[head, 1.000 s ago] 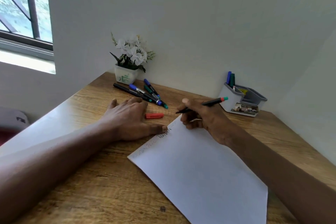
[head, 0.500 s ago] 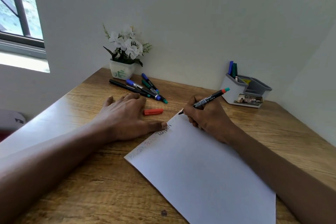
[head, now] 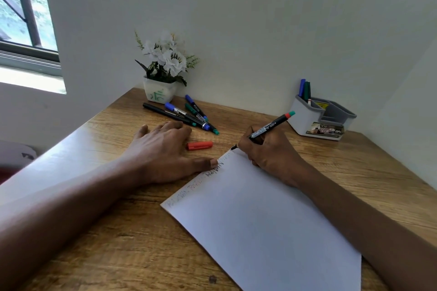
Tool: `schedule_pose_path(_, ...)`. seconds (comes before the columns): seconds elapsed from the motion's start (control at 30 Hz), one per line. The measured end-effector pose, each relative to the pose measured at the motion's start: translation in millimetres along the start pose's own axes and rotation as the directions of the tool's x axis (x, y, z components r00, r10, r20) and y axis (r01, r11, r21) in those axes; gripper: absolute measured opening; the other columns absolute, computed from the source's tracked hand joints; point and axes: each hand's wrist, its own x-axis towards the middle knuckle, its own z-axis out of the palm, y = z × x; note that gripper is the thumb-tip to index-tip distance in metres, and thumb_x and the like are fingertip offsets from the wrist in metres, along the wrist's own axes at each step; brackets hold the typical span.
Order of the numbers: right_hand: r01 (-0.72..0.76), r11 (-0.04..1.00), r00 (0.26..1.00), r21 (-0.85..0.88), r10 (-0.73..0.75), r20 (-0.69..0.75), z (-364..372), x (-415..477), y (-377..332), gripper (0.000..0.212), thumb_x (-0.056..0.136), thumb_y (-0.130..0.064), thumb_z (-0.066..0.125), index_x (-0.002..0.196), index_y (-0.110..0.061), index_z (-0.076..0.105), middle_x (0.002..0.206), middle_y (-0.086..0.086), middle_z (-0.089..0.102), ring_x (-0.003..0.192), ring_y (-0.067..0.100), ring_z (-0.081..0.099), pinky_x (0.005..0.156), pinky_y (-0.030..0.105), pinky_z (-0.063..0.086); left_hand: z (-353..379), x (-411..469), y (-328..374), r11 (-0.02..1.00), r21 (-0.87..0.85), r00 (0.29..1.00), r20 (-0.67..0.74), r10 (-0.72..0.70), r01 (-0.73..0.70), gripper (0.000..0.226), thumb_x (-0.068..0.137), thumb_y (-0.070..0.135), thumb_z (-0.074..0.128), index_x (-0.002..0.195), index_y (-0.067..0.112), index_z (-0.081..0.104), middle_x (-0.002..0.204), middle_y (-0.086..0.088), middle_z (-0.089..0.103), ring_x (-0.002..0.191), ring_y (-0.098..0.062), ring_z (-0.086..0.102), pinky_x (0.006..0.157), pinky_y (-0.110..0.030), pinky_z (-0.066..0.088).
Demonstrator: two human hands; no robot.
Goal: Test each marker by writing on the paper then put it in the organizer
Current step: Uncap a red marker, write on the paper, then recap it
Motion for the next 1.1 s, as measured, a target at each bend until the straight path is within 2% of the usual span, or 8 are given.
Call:
schedule_pose_path(0.07,0.021,0.999,1.000,-0.047,-0.021,-0.006,0.8,0.4,-0.1,0.024,0.085,-0.017,0.069,0.075,0.001,0.059,0.056,0.002,0.053,0.052,0.014,0.048,0.052,0.029,0.040,-0.1,-0.3,0.3,1.000,0.002,1.000,0.000,0.001,-0.001,0.134,0.045,0.107,0.017,0.154,0.032,0.034,0.165,0.006,0.027,0.149,-0.018,0.029,0.121,-0.054,0.012)
schedule_pose_path(0.13,0.032,0.997,0.999,-0.063,-0.034,-0.023,-0.1,0.4,0.2,0.024,0.084,-0.018,0.070,0.074,0.001,0.058,0.055,0.002,0.052,0.052,0.015,0.047,0.051,0.028,0.039,-0.6,0.0,0.2,1.000,0.005,1.000,0.007,-0.001,0.001,0.135,0.044,0.109,0.015,0.154,0.033,0.034,0.164,0.006,0.028,0.149,-0.018,0.029,0.121,-0.054,0.013)
schedule_pose_path(0.27,0.014,1.000,0.999,-0.006,-0.014,-0.033,0.5,-0.6,2.1,0.024,0.086,-0.017,0.068,0.065,-0.013,0.056,0.049,-0.006,0.051,0.046,0.012,0.047,0.045,0.021,0.039,-0.3,0.7,0.2,1.000,0.022,1.000,0.018,-0.007,0.006,0.126,0.053,0.106,0.022,0.156,0.033,0.030,0.166,0.006,0.025,0.150,-0.018,0.027,0.121,-0.055,0.011)
schedule_pose_path(0.37,0.019,0.998,0.999,-0.056,-0.021,-0.048,1.9,0.1,1.4,0.023,0.085,-0.018,0.069,0.066,-0.012,0.056,0.049,-0.006,0.052,0.046,0.012,0.048,0.046,0.023,0.040,-0.6,0.6,0.7,1.000,0.024,1.000,0.026,-0.014,0.013,0.128,0.051,0.105,0.022,0.157,0.033,0.029,0.166,0.006,0.024,0.151,-0.017,0.025,0.122,-0.054,0.011)
schedule_pose_path(0.53,0.009,0.999,0.996,-0.044,-0.013,-0.092,1.7,0.5,2.8,0.024,0.083,-0.017,0.069,0.064,-0.014,0.055,0.047,-0.007,0.053,0.044,0.013,0.050,0.049,0.029,0.041,-0.7,-0.5,0.8,1.000,0.022,1.000,0.014,-0.008,0.007,0.130,0.049,0.109,0.019,0.156,0.034,0.031,0.165,0.007,0.026,0.150,-0.018,0.027,0.121,-0.054,0.013)
schedule_pose_path(0.67,0.033,0.995,0.996,-0.096,-0.041,-0.078,3.2,0.2,0.8,0.022,0.082,-0.018,0.071,0.073,-0.003,0.058,0.055,0.000,0.054,0.050,0.013,0.050,0.052,0.030,0.043,-1.9,-0.9,1.2,1.000,0.022,1.000,0.010,-0.004,0.003,0.125,0.053,0.105,0.022,0.155,0.034,0.033,0.165,0.006,0.028,0.149,-0.019,0.029,0.121,-0.054,0.013)
schedule_pose_path(0.8,0.026,0.998,0.995,-0.050,-0.031,-0.091,1.4,-0.4,0.8,0.024,0.084,-0.015,0.069,0.078,0.004,0.057,0.050,-0.002,0.055,0.044,0.011,0.051,0.043,0.024,0.042,-2.6,-1.5,1.6,1.000,0.027,1.000,0.018,-0.002,0.001,0.125,0.052,0.104,0.022,0.155,0.033,0.032,0.165,0.005,0.027,0.149,-0.019,0.028,0.121,-0.055,0.014)
schedule_pose_path(1.1,0.011,0.995,0.993,-0.098,-0.022,-0.114,3.5,1.5,2.8,0.028,0.084,-0.020,0.070,0.077,0.003,0.057,0.053,0.001,0.055,0.045,0.010,0.051,0.048,0.029,0.044,-2.1,-0.8,2.4,1.000,0.024,1.000,0.023,-0.011,0.011,0.118,0.058,0.102,0.029,0.155,0.034,0.033,0.165,0.005,0.027,0.149,-0.019,0.028,0.121,-0.055,0.014)
